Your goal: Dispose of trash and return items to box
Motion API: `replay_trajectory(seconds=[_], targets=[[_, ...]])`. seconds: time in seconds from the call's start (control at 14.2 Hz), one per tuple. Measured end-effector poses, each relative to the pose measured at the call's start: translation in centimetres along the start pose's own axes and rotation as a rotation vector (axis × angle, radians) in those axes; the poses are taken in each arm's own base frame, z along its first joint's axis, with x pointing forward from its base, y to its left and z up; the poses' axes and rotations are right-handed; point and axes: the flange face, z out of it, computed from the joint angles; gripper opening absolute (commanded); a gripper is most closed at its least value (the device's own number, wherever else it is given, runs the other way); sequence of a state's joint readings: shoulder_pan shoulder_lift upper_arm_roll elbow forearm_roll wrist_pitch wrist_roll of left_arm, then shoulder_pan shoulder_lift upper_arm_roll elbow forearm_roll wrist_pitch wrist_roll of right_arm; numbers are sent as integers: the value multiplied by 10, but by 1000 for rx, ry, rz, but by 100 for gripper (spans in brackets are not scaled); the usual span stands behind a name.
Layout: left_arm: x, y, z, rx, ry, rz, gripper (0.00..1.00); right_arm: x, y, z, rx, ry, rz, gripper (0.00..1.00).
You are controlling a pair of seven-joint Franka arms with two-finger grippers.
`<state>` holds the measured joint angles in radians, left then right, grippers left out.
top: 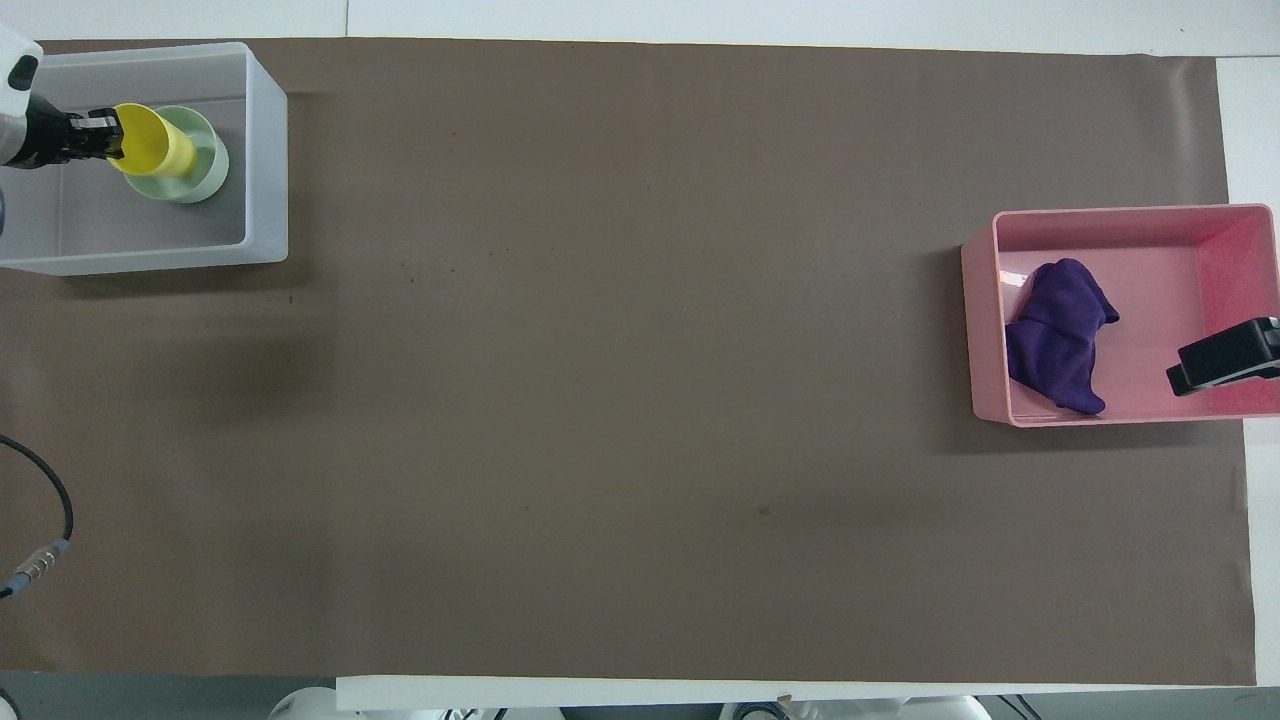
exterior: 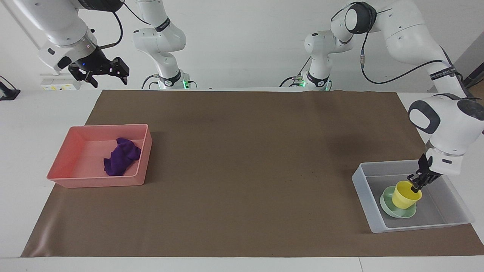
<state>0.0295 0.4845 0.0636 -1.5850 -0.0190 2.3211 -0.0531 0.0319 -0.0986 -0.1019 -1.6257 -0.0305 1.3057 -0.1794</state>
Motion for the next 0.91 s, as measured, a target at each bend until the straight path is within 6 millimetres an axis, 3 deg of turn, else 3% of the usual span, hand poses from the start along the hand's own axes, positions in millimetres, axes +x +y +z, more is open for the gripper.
replay_trajectory(seconds=[0.21,0.35,0.49,0.77,0.91], targets=[[0,10,-7,28,-9,48,100,0,0,0,0,0,0,100],[-4,23,-41,27,-51,68,100,0,0,0,0,0,0,100],[-24,38,-100,22,-119,93,100,0,0,0,0,0,0,100],[-110,48,-232,12,-241,135,100,0,0,0,0,0,0,100],[-139,50,-281,5,-241,161,100,0,0,0,0,0,0,100]])
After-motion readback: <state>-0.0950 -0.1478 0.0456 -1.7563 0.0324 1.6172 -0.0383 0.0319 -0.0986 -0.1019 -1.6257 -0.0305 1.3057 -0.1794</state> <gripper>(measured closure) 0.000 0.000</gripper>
